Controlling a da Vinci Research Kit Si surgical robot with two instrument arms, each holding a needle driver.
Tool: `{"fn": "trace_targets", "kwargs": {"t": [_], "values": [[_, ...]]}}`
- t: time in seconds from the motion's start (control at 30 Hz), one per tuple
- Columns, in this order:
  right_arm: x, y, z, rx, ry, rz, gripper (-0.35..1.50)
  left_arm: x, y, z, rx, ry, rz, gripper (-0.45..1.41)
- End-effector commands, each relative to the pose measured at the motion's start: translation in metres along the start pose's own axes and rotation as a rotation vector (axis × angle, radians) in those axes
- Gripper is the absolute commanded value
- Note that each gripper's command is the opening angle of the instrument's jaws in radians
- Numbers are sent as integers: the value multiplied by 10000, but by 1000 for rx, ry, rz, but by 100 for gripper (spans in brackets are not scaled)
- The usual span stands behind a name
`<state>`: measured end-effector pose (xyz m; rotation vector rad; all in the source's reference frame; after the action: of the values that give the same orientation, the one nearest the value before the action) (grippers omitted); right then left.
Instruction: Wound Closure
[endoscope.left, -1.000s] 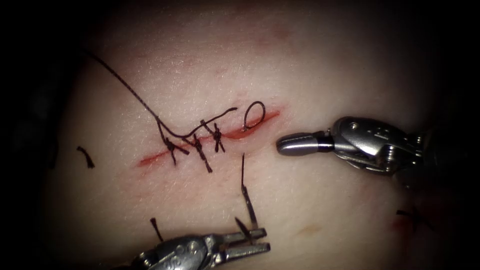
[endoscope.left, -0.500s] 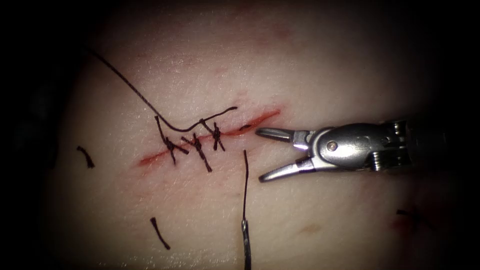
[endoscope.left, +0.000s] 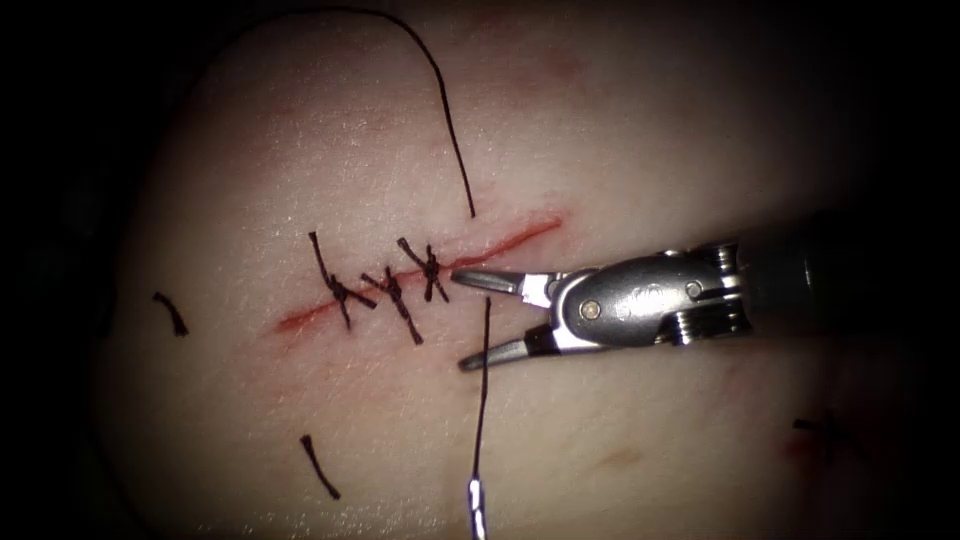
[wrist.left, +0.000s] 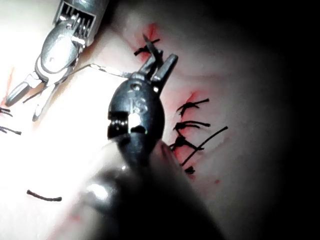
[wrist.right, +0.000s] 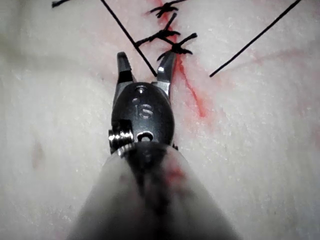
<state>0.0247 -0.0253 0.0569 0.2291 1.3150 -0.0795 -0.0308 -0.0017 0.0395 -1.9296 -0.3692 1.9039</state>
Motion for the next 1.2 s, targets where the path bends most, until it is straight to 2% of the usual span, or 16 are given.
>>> {"fn": "trace_targets", "kwargs": {"t": [0.03, 0.07, 0.33, 0.43, 0.57, 0.63, 0.73, 0.9, 1.07, 1.2], "values": [[-7, -3, 3, -11, -13, 3, -11, -3, -2, 4, 0, 2, 3, -45], [-7, -2, 0, -17, -19, 5, -35, -2, -1, 4, 2, 1, 3, -45], [-3, 3, -13, -46, -54, 31, -35, -2, 2, -1, 21, -7, 23, -45], [0, -2, -15, -53, -54, 31, -35, -2, 3, -7, 55, -22, 65, -45], [18, -26, -29, -74, -75, 38, -35, -11, 1, -20, 154, -54, 128, -45], [35, -48, -37, -71, -79, 41, -35, -19, 8, -29, 197, -49, 139, -45], [61, -79, -42, -53, -64, 38, -35, -25, 15, -37, 243, -32, 152, -45], [94, -114, -36, -7, -22, 16, -35, -26, 20, -43, 282, -23, 170, -45], [111, -133, -24, 10, -9, 20, -35, -27, 24, -43, 312, -25, 205, -45], [110, -129, -19, -1, -7, 42, -35, -28, 31, -50, 357, -15, 224, -45]]}}
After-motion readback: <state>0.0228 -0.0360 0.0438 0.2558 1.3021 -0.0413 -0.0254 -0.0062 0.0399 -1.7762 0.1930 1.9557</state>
